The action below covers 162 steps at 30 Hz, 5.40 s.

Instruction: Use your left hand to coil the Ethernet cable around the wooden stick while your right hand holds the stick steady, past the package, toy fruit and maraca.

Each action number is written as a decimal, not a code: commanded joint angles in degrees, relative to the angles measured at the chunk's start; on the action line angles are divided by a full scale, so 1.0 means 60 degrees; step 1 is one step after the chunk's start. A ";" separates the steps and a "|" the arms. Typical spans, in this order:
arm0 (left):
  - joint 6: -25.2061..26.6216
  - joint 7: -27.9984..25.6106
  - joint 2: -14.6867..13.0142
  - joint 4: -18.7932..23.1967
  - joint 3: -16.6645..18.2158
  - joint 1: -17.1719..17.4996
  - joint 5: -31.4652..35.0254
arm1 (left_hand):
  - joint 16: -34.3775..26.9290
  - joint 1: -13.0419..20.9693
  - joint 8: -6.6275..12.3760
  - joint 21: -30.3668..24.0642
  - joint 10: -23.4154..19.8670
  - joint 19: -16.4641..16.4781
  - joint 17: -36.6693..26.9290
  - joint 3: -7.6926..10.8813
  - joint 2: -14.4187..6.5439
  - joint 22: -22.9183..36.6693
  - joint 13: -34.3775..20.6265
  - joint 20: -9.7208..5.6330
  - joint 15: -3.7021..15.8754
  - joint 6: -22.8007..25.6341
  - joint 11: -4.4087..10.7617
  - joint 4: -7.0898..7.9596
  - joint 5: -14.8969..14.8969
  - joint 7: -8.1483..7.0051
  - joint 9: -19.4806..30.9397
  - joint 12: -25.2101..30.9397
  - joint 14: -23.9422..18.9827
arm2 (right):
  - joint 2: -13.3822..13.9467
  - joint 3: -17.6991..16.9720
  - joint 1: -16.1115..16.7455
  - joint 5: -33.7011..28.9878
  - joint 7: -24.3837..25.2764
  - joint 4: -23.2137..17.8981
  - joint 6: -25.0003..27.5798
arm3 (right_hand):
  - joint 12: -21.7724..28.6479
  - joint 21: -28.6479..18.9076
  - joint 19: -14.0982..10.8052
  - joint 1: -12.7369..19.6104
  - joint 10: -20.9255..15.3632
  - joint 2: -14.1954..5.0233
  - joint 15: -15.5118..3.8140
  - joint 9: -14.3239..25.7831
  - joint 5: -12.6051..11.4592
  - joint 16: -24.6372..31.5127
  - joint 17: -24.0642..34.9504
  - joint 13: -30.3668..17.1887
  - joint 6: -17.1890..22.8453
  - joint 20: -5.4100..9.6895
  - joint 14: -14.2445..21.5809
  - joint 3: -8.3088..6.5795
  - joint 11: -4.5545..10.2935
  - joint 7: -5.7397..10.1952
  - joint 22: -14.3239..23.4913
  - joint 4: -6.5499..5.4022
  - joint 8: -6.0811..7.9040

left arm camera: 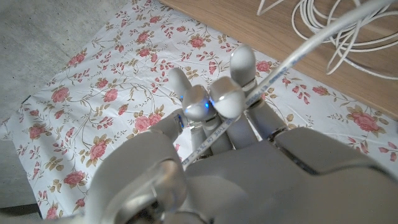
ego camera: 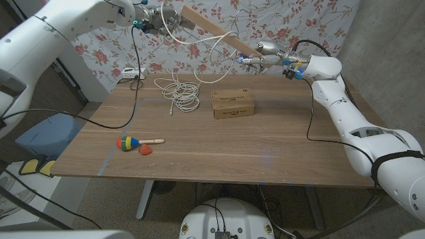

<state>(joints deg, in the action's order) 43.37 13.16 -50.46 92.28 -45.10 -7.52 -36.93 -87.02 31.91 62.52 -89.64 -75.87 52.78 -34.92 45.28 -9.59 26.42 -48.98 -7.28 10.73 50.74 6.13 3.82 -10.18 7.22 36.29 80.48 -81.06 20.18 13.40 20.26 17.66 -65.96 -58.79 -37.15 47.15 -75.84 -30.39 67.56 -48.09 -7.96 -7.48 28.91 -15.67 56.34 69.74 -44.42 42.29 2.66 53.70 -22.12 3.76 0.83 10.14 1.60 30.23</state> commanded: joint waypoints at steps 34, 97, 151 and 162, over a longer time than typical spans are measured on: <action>-0.1344 -0.0284 0.1180 0.0394 0.0262 0.0097 -0.0340 | -0.0062 -0.0139 0.0421 0.0012 -0.0065 0.0193 -0.0237 0.0225 -0.0038 0.0003 -0.0237 -0.0035 0.0055 0.0078 0.0036 0.0424 -0.0053 0.0626 0.0846 -0.0076 -0.0059 | -0.0565 0.3526 -0.2490 -0.2098 0.0302 0.3430 0.0863 | -0.0001 -0.0752 -0.1259 0.0864 -0.1032 -0.0210 -0.0832 -0.0156 0.0120 0.0292 0.0068 0.0690 0.1005 0.0563 0.1042 -0.0264 -0.0623 -0.0868 0.0038 0.0789 -0.0244; -0.1033 -0.2470 -0.0240 0.3614 0.1475 0.2879 -0.4720 | 0.1467 -0.0208 -0.0288 0.0117 0.0612 0.0524 0.1891 0.0733 -0.0008 -0.1255 0.0849 -0.0512 0.0142 -0.1472 0.0211 0.0767 -0.0105 0.0645 0.0887 -0.1194 -0.0033 | -0.0129 0.1738 -0.1263 -0.2080 0.6627 0.2599 0.1709 | 0.0000 -0.0680 -0.1957 0.0733 -0.1336 -0.0037 -0.0821 -0.0436 0.0288 0.0292 0.0051 0.0939 0.1220 0.0535 0.1478 -0.0925 -0.0656 -0.1111 -0.0074 0.1033 -0.0672; 0.2131 -0.0706 -0.2102 0.8391 -0.2156 0.0692 0.7236 | 1.2480 0.0494 -0.8451 0.7282 1.6910 -1.4666 0.3769 -0.3814 0.2664 -0.2565 0.5565 0.3186 -0.3660 -1.3070 -0.2682 -0.1688 -0.1966 -0.0600 -0.4192 -1.0197 1.7851 | 0.0149 0.0939 -0.0335 -0.1702 0.6762 0.1196 0.1581 | -0.0010 -0.0538 -0.1932 0.0473 -0.1300 0.0024 -0.0817 -0.0391 0.0365 0.0217 0.0058 0.0974 0.1280 0.0535 0.1488 -0.1186 -0.0628 -0.1059 -0.0035 0.1076 -0.0862; 0.4371 0.0434 -0.0014 0.5312 -0.6111 0.1190 2.2578 | 1.1466 0.2955 -0.7534 0.6637 1.1921 -0.9215 0.4112 -0.4693 0.1615 -0.2721 0.6090 0.2319 -0.1565 -0.8010 -0.0307 -0.1845 -0.2279 -0.1904 -0.4248 -0.9218 1.2856 | 0.0068 0.0874 -0.0335 -0.1640 0.6711 0.1342 0.1423 | -0.0008 -0.0535 -0.1871 0.0422 -0.1270 0.0029 -0.0811 -0.0362 0.0378 0.0203 0.0061 0.0951 0.1286 0.0539 0.1452 -0.1215 -0.0613 -0.1031 -0.0024 0.1078 -0.0893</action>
<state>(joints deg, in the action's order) 51.30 10.59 -59.46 137.99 -58.95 -4.38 -13.25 -17.30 48.15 16.23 -49.41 1.05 -6.33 -10.12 18.26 0.49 10.08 -12.83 7.55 -1.56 -2.83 1.60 -7.49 -24.13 -1.61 10.64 24.22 1.53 20.95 19.04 18.05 7.52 -25.37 -51.10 -27.75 46.73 -79.06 -41.61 69.43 -55.47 -6.55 -8.52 26.45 -13.47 57.62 69.88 -38.49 48.23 4.25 61.28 -23.73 0.06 -3.89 9.72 2.87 24.90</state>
